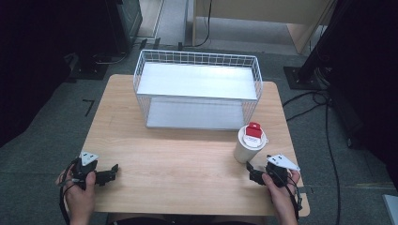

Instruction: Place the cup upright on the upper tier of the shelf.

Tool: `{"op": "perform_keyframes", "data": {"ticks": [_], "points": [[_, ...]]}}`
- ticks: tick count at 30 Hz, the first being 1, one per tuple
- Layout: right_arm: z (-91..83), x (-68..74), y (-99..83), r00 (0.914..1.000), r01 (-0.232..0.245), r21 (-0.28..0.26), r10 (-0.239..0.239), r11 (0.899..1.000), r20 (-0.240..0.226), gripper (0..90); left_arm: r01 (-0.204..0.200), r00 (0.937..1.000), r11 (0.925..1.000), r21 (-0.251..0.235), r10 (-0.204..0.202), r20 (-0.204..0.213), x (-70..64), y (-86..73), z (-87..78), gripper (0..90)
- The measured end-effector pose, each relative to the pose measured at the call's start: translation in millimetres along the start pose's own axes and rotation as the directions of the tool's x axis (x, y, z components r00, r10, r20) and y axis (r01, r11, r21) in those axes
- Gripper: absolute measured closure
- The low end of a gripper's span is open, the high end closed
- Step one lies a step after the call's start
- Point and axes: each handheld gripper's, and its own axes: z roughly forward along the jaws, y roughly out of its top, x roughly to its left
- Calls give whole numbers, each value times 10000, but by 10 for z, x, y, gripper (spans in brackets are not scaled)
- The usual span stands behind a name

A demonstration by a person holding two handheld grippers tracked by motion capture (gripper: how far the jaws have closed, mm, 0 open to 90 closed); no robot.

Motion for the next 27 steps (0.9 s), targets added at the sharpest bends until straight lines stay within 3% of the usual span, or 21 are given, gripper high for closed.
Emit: {"op": "perform_keyframes", "data": {"ticks": [6,9,15,27], "points": [[73,52,102,9997,-204,-226,207,9995,139,93,-1,10000,10000,0,1,0,0,0,0,0],[111,80,158,9996,-275,-301,273,9992,-76,57,-2,10000,10000,1,2,-1,0,0,0,0],[173,161,262,9996,-238,-753,225,9969,-179,75,0,10000,10000,1,0,-1,0,0,0,0],[283,244,360,9981,-609,-1732,610,9830,-46,86,-10,10000,10000,0,10,-3,1,0,0,0]]}}
